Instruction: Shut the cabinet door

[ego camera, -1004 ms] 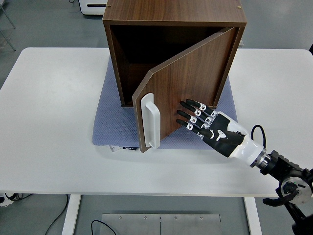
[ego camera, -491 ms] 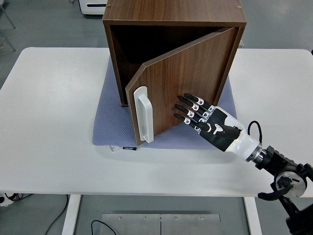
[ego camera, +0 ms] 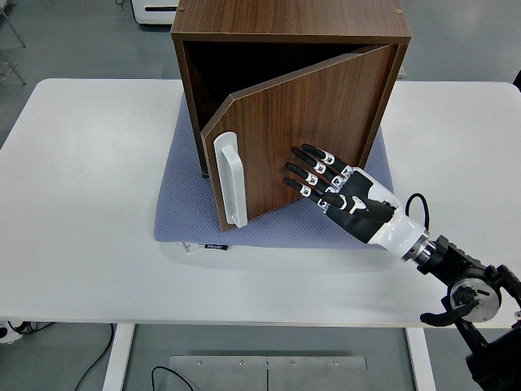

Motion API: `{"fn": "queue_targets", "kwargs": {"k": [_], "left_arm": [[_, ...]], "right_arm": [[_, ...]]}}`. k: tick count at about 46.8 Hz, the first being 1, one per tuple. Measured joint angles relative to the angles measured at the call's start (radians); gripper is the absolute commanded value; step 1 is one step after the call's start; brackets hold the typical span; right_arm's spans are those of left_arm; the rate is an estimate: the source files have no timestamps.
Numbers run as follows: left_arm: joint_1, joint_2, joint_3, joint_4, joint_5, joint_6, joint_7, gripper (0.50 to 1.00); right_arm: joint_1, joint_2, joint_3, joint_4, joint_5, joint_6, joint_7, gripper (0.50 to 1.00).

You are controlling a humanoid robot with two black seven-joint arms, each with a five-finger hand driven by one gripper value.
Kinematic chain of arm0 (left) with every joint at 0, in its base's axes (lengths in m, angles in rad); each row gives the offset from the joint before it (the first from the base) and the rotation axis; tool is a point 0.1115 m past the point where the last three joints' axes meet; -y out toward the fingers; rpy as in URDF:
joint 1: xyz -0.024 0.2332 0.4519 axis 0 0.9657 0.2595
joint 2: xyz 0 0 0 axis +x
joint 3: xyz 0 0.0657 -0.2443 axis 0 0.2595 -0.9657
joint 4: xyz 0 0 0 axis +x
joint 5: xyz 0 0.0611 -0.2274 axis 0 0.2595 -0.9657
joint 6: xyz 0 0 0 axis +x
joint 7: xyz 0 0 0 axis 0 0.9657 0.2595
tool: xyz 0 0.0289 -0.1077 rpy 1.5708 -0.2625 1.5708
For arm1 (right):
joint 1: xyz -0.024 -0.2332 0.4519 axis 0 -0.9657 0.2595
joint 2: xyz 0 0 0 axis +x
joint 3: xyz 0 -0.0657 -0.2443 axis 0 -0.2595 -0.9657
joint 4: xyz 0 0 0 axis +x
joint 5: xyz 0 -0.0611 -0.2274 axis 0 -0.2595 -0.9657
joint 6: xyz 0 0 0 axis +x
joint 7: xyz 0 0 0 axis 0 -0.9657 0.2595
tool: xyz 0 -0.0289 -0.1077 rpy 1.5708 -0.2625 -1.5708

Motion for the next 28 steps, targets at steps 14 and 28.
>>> {"fn": "queue_targets", "kwargs": {"k": [14, 28], "left_arm": [[0.0, 0.0, 0.0, 0.0, 0.0, 0.0, 0.0, 1.0], [0.0, 0.0, 0.0, 0.0, 0.0, 0.0, 0.0, 1.0]], "right_arm": [[0.002, 0.001, -0.045, 0.013, 0.0, 0.0, -0.003, 1.0], [0.005, 0.003, -0.088, 0.012, -0.055, 0.0, -0.005, 1.0]]}}
